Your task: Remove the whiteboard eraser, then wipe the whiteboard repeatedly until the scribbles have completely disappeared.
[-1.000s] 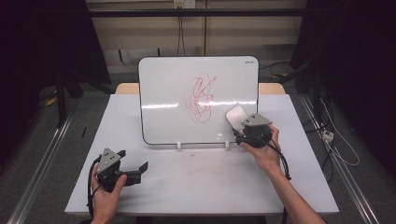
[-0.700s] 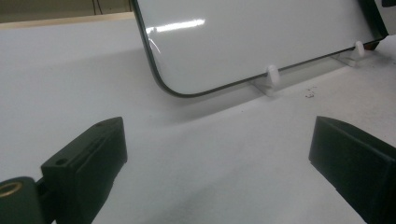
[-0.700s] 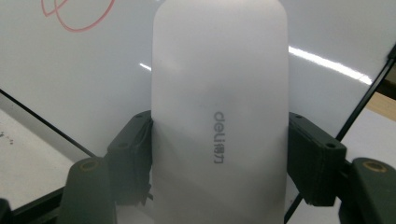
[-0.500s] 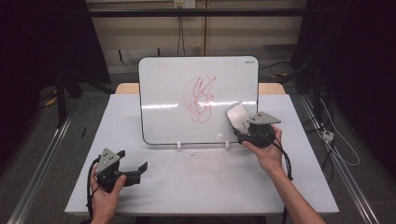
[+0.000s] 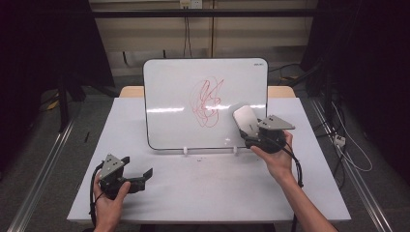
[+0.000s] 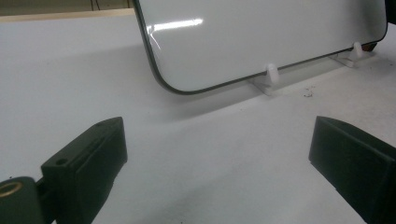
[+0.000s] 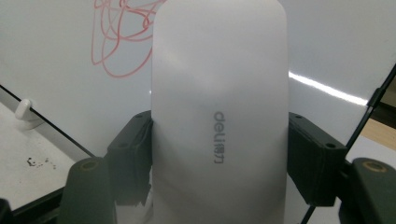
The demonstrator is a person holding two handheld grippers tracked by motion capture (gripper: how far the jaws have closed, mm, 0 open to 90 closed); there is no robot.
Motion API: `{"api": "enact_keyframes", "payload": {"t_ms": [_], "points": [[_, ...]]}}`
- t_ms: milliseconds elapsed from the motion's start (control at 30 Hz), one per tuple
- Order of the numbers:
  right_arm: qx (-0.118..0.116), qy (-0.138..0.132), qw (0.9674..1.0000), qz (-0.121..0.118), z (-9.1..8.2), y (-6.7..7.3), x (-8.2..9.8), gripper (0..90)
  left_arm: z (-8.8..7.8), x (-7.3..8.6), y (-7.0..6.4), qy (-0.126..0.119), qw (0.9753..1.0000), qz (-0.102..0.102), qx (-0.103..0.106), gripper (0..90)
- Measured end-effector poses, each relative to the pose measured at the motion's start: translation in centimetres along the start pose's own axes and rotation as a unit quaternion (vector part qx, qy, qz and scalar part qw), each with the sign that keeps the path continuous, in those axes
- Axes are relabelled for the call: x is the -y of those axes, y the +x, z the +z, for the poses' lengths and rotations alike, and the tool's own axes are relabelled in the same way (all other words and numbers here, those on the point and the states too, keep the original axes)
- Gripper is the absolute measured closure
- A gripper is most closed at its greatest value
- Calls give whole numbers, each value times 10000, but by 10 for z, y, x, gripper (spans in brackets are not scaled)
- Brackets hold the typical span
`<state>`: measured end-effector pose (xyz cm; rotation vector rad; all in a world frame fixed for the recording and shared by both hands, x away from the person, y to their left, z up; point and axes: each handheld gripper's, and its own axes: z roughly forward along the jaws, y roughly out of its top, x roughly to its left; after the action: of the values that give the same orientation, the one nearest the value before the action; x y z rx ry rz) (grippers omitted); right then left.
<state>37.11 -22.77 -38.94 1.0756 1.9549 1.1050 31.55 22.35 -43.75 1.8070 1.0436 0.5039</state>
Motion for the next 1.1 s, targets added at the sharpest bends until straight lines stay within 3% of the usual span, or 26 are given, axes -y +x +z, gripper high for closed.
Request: {"api": "enact_keyframes", "payload": {"t_ms": [267, 367, 567, 767, 1100], "points": [[-42, -86, 9999, -78, -4, 6, -3, 314, -2, 0, -2, 39, 10000, 32, 8, 43], [-42, -152, 9997, -161, -6, 7, -6, 314, -3, 0, -4, 19, 9999, -29, 104, 44], [-86, -203, 9995, -222, -4, 7, -13, 314, 0, 1, 2, 67, 10000, -12, -16, 45], [-109, -269, 9993, -233, 0, 8, -22, 313, 1, 1, 3, 100, 9999, -51, 35, 45], [47, -432, 9985, -334, 7, 6, -41, 314, 2, 1, 2, 121, 9999, 8, -6, 48]]}}
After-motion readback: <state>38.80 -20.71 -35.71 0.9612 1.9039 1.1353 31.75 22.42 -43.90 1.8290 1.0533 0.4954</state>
